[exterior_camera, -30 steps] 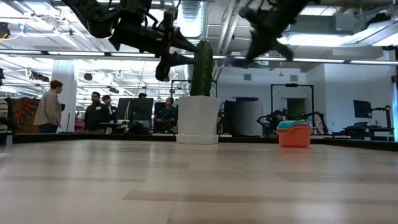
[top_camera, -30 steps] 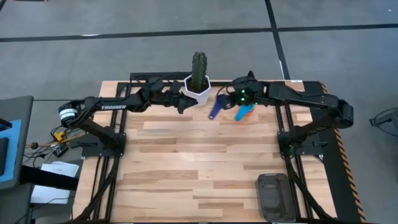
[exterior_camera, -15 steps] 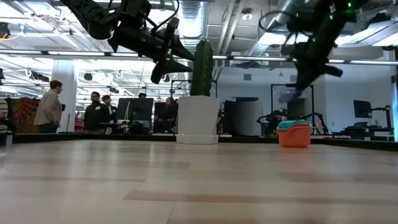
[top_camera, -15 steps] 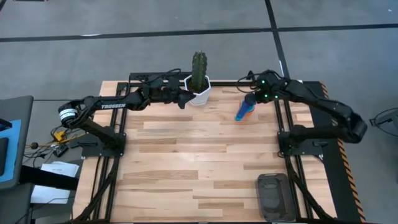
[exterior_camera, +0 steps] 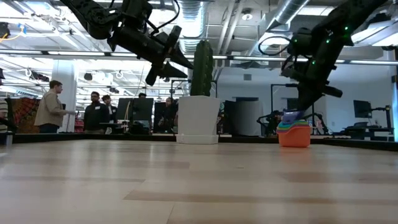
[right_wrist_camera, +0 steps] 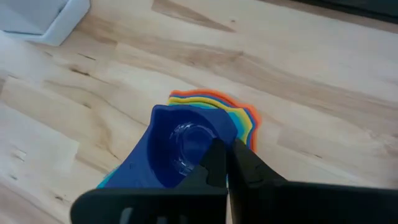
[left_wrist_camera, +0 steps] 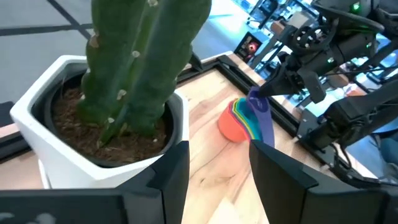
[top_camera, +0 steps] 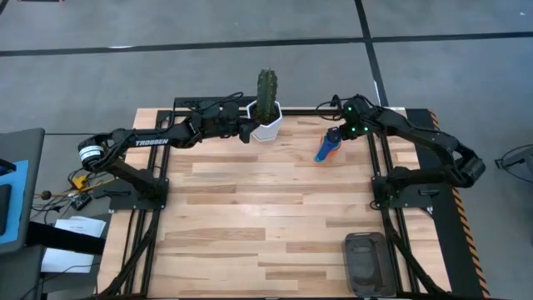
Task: Nest measuring cups in basket
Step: Stack the violet measuring cup on top of the light blue measuring cup
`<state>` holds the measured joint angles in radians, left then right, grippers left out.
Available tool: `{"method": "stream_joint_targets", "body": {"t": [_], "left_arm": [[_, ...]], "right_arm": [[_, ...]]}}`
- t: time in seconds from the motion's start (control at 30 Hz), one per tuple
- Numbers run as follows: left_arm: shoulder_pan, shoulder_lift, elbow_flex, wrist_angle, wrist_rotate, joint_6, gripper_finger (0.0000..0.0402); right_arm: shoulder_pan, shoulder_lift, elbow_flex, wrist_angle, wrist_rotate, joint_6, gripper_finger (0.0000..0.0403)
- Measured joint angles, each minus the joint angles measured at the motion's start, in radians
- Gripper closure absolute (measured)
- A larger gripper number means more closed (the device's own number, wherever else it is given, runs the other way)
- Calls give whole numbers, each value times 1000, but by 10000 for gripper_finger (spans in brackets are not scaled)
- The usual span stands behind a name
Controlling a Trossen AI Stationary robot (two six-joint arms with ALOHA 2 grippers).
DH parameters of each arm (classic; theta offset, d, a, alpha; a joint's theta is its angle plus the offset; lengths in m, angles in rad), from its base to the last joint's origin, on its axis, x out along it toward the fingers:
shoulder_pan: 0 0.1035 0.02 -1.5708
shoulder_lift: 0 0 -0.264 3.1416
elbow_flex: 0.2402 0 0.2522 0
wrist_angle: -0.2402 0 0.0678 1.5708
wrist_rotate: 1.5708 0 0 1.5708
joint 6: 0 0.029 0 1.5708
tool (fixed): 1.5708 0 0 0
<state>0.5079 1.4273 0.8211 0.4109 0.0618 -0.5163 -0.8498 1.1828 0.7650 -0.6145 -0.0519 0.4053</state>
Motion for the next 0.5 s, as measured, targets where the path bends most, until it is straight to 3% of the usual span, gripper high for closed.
{"method": "stream_joint_targets", "body": {"t": [0.23,0.5], "left_arm": [[0,0,0,-6,-29,-1,246],[0,0,0,-4,-43,-11,246]], "right_arm": [[-10,45,0,36,-14,-18,386],[-11,48,0,26,-13,13,324]]}}
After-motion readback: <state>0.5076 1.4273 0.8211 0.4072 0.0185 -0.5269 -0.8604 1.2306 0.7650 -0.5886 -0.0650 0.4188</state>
